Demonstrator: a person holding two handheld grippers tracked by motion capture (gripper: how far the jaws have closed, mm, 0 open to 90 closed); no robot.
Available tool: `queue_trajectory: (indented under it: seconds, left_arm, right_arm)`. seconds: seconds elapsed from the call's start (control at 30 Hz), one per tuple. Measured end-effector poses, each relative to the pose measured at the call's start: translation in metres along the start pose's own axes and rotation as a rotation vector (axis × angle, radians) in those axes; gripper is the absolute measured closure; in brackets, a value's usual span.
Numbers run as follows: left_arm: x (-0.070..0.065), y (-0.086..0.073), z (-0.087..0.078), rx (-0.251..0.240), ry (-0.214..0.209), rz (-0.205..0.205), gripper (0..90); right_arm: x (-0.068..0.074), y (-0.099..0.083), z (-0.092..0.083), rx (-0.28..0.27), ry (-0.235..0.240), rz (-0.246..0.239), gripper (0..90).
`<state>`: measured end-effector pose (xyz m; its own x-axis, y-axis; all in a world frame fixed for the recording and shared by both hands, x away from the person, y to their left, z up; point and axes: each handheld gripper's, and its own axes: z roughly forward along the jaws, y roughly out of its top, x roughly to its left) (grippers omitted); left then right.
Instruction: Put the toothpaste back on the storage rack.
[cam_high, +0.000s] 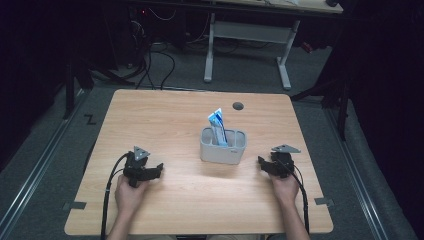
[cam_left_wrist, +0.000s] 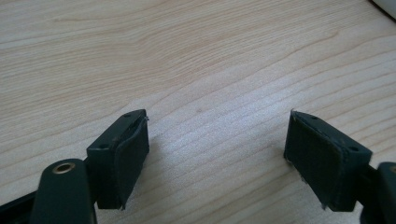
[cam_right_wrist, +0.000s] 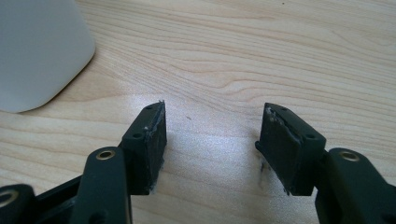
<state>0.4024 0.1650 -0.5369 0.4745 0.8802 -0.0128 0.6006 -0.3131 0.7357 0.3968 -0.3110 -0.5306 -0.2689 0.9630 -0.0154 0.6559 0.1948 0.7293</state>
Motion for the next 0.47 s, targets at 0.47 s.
queue_trajectory:
  seconds: [0.47]
  left_arm:
    - [-0.0002, -0.0005, -0.0006, 0.001, 0.001, -0.002, 22.1]
  right_arm:
    - [0.0007, -0.0001, 0.0000, 0.002, -0.004, 0.004, 38.2]
